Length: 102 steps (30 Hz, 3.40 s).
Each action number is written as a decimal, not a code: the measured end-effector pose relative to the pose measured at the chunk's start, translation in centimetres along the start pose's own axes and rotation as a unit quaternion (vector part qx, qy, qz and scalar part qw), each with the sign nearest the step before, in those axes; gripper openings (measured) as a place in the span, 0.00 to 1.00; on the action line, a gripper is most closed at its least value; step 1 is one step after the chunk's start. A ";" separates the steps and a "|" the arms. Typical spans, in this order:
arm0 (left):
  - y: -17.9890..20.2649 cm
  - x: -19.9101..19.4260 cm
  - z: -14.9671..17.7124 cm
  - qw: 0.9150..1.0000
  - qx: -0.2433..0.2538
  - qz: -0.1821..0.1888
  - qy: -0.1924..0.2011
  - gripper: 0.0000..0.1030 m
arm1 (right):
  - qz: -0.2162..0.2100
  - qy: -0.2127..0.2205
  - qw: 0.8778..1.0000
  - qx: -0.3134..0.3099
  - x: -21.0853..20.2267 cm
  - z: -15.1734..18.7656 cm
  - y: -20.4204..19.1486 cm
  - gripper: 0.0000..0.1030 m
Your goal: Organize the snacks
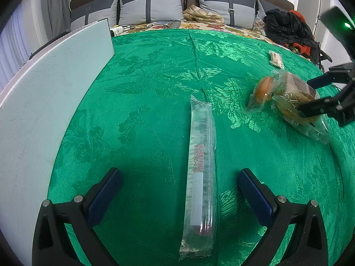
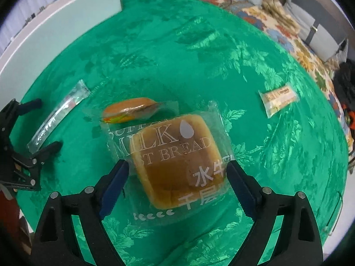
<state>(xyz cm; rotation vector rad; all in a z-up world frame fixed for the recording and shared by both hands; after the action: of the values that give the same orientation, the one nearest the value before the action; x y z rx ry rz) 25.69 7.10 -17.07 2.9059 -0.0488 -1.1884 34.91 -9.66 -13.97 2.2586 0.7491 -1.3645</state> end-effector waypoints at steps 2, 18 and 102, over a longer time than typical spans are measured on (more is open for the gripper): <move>0.0 0.0 0.0 1.000 0.000 0.000 0.000 1.00 | -0.010 -0.024 0.999 0.031 0.9 -0.2 0.8 0.96; -0.3 -1.1 -0.5 0.997 -0.051 0.047 -0.044 0.65 | -0.120 0.128 0.937 0.302 -8.3 9.6 3.3 0.77; 4.5 1.9 -2.3 0.997 0.042 0.058 -0.003 1.00 | 0.203 0.151 0.912 0.323 -7.2 19.5 11.5 0.86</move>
<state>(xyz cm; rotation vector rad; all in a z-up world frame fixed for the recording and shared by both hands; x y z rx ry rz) 28.55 2.54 -16.73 2.9235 -0.2702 -1.2048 26.06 -31.70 -15.59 2.9570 -0.1503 -1.1747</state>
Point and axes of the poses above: each gripper's, at about its wrist camera, not at the fingertips, and x roughly the way its jaws point, y to its right, z to its underside, the point moved 10 cm from there along x, roughly the way its jaws point, and after that the axes turned 10 degrees about y, right-handed, at the moved point
